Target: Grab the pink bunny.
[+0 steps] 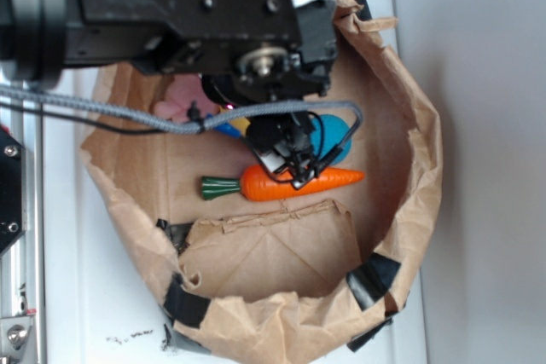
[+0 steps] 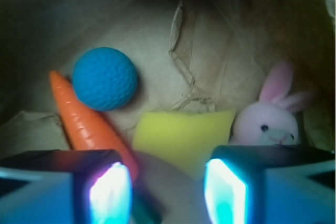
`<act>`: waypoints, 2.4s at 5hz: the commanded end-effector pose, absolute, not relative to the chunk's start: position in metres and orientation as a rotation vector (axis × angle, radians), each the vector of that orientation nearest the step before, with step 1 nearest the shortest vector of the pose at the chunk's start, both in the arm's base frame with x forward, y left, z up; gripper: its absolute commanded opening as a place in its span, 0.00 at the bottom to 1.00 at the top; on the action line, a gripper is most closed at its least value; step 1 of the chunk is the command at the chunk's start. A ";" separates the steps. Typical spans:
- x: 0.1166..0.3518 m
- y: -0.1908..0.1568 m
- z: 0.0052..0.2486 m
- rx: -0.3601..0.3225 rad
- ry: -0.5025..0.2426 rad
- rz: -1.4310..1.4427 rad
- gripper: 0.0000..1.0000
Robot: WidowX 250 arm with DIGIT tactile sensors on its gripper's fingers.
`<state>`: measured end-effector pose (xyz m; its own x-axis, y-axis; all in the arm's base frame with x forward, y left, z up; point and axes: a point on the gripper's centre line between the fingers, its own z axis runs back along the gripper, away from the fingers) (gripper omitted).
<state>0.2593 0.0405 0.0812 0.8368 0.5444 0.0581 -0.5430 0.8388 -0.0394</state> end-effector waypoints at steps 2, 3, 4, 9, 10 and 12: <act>0.240 0.063 0.069 0.037 -0.089 0.472 1.00; 0.240 0.063 0.069 0.037 -0.089 0.472 1.00; 0.240 0.063 0.069 0.037 -0.089 0.472 1.00; 0.229 0.062 0.030 0.112 -0.143 0.457 1.00; 0.208 0.063 0.021 0.127 -0.164 0.457 1.00; 0.183 0.062 0.028 0.099 -0.168 0.494 0.00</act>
<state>0.1880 0.0451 0.0227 0.8903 0.4153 0.1867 -0.4316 0.9003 0.0558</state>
